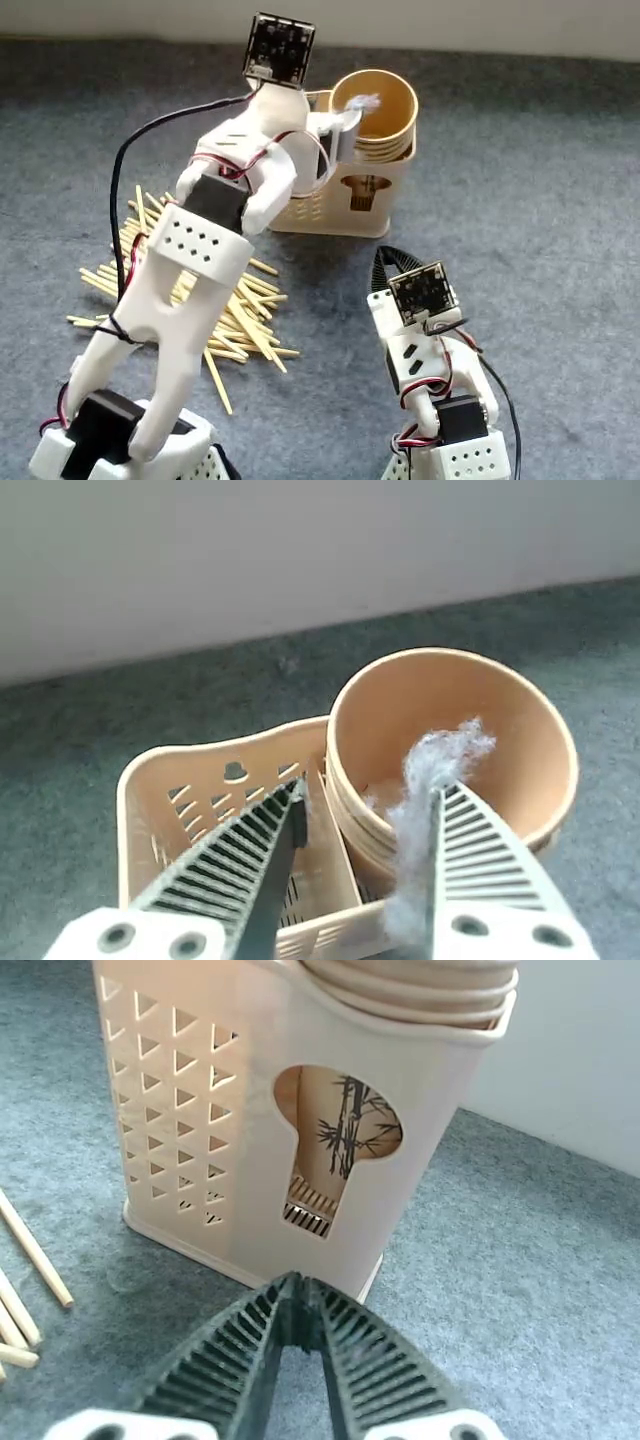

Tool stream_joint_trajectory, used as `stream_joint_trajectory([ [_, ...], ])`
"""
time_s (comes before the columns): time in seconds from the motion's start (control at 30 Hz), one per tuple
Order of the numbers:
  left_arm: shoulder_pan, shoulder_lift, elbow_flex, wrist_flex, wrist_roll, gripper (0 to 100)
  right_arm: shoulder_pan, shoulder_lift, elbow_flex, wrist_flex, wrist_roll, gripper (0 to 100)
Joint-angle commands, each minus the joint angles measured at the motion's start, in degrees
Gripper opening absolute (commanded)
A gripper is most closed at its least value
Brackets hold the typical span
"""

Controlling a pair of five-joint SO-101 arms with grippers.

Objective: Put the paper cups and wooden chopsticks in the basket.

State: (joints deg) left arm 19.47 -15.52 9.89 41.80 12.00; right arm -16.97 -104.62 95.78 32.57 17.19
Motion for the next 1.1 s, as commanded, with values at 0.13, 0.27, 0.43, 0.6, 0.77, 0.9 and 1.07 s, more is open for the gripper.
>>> stream_joint_trajectory([
  [0.13,2.1,0.1,7.3,-4.7,0.7,19,0.1,-0.5,5.6,-1.4,0.7,0.7],
  [0.27,2.6,0.1,8.9,-6.8,0.7,19,0.1,-0.5,5.6,-1.4,0.7,0.7],
  [0.43,3.0,-0.7,7.4,-6.8,0.7,19,0.1,-0.5,5.6,-1.4,0.7,0.7],
  [0.6,2.9,-5.5,3.9,-3.3,0.7,19,0.1,-0.5,5.6,-1.4,0.7,0.7],
  [0.77,2.9,-13.1,3.9,2.7,-2.6,19,0.2,-0.5,5.6,-1.4,0.7,0.7],
  [0.9,0.5,-18.6,3.9,8.5,-6.3,19,0.2,-0.5,5.6,-1.4,0.7,0.7],
  [1.07,-7.6,-25.2,4.0,15.4,-6.3,19,0.2,-0.5,5.6,-1.4,0.7,0.7],
])
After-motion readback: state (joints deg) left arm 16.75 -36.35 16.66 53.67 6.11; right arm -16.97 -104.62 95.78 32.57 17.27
